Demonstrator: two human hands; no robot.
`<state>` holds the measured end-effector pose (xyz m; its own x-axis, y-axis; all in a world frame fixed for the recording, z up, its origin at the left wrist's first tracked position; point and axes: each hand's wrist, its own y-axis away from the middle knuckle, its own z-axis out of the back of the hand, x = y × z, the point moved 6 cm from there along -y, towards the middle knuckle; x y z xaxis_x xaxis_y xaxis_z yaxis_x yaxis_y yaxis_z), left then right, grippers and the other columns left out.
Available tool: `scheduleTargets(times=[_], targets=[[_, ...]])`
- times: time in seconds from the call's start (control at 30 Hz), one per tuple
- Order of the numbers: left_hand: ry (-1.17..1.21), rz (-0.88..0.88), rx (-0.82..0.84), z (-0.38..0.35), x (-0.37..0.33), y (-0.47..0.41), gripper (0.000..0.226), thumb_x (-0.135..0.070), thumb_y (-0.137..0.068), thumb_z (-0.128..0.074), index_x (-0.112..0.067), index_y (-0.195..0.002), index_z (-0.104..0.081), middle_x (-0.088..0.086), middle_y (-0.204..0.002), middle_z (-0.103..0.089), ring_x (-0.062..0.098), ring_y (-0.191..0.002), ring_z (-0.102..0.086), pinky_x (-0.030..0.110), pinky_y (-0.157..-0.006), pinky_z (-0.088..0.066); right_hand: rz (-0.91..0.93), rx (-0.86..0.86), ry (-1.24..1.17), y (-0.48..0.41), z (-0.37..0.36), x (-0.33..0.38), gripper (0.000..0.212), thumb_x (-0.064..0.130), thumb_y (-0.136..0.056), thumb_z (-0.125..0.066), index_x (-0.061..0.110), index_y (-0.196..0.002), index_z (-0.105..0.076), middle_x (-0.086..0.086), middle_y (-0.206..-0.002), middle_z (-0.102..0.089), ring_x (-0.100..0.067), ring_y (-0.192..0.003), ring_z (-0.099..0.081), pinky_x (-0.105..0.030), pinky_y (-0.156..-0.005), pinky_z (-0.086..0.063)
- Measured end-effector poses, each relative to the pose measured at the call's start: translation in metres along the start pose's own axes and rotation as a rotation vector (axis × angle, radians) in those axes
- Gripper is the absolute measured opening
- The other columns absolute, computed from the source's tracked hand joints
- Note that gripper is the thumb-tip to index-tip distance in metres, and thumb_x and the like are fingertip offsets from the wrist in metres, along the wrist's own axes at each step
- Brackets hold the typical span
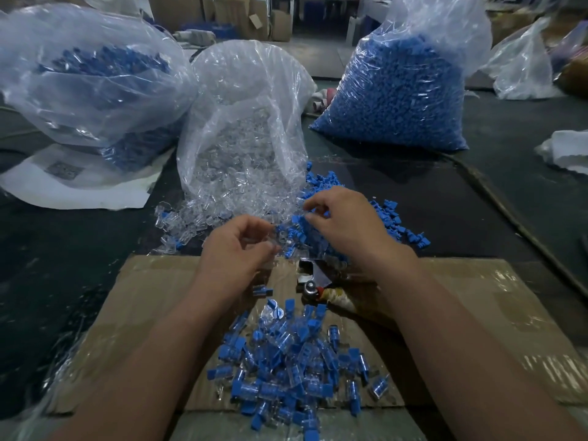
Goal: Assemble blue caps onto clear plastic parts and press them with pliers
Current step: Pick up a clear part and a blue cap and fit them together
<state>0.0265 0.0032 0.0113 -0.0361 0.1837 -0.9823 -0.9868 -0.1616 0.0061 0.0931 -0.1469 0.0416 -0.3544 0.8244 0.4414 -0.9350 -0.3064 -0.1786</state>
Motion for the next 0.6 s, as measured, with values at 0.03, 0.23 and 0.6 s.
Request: scheduleTargets(times=[0.03,0.23,0.6], targets=[[0.031,-0.006,0.006,-0.001,-0.001,0.001,0.026,0.003,-0.081,-0.062,-0.023,-0.085,-0.061,0.01,-0.091,-0.066,0.023,-0.086,-0.067,0.039,-0.075,-0.057,-0.008,0.028,0.053,-0.005,-0.003,0.001,0.027,0.028,-0.09,-0.057,0.018,-0.114,-0.063,0.0,-0.106,-0.058,-0.014,-0.093,-0.051,-0.028,-0.078,-0.04],[0.117,-0.001,0.052,-0.003,-0.005,0.002,0.03,0.004,-0.08,-0.062,-0.026,-0.084,-0.063,0.009,-0.088,-0.069,0.018,-0.079,-0.068,0.018,-0.058,-0.053,-0.061,0.06,0.108,-0.013,-0.013,-0.003,0.02,0.026,-0.083,-0.066,0.02,-0.102,-0.06,0.0,-0.106,-0.06,-0.017,-0.097,-0.054,-0.035,-0.081,-0.047],[0.117,0.002,0.104,-0.009,-0.007,0.006,0.032,0.002,-0.07,-0.07,-0.027,-0.083,-0.066,0.005,-0.079,-0.067,0.011,-0.065,-0.066,0.017,-0.055,-0.053,-0.095,-0.094,-0.157,0.009,0.012,-0.006,0.012,0.025,-0.077,-0.073,0.02,-0.084,-0.064,0.009,-0.08,-0.061,-0.008,-0.079,-0.058,-0.026,-0.074,-0.049]])
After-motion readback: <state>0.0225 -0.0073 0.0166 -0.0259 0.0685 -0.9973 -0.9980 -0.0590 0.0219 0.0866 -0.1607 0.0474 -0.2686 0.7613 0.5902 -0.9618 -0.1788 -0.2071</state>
